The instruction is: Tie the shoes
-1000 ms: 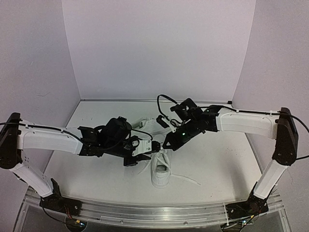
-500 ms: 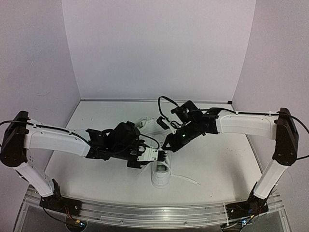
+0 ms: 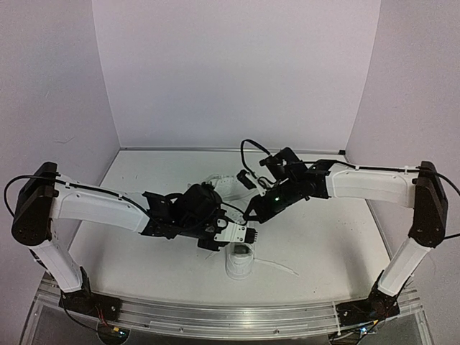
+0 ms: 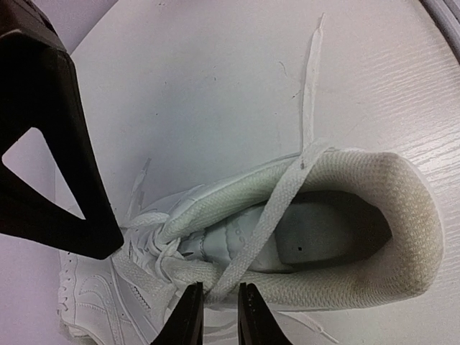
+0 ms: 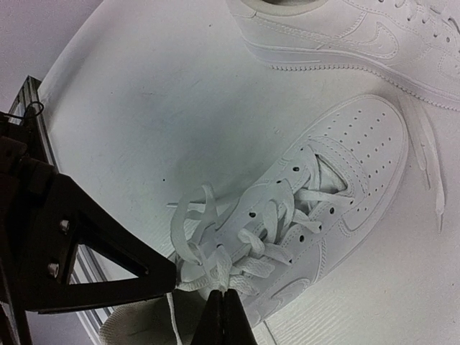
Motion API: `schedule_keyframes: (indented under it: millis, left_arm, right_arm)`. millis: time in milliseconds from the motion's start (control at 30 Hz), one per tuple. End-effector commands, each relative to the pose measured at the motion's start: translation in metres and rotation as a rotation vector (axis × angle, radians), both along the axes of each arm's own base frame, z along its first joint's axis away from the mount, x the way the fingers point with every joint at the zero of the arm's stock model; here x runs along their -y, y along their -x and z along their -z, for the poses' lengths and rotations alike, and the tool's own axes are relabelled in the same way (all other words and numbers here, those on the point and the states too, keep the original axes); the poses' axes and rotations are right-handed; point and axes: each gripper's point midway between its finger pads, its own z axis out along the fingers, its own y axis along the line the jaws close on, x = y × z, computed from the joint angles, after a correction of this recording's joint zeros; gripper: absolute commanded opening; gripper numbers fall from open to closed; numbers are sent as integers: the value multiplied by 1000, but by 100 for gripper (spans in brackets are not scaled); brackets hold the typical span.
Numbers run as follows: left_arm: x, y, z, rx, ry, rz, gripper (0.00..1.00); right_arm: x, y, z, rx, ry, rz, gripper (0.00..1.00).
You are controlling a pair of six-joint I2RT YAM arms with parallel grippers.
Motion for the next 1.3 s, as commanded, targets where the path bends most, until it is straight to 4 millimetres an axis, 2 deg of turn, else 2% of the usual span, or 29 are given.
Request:
schedule_keyframes:
  millis: [0, 100, 200, 467, 667, 867, 1100, 1267]
  left_arm:
    - [7, -11, -12, 53, 5, -23, 14]
    - [7, -14, -14, 63, 9, -45, 8]
    - [9, -16, -26, 61, 53, -71, 0]
    - [18, -16, -56, -11, 202, -140, 0]
    - [25, -23, -60, -41, 236, -194, 0]
    - [25, -18, -76, -62, 298, -191, 0]
    - [26, -22, -59, -91, 275, -221, 0]
    - [28, -29, -58, -111, 305, -242, 0]
  right_arm:
    - [0, 1, -16, 22, -52, -3, 0]
    - [1, 1, -16, 21, -54, -1, 0]
    - [2, 0, -16, 21, -58, 1, 0]
    - [3, -2, -17, 16, -78, 15, 0]
    - [4, -5, -20, 18, -96, 29, 0]
    - [5, -5, -18, 13, -103, 39, 0]
    - [6, -8, -21, 14, -120, 59, 0]
    - [8, -10, -23, 14, -135, 74, 0]
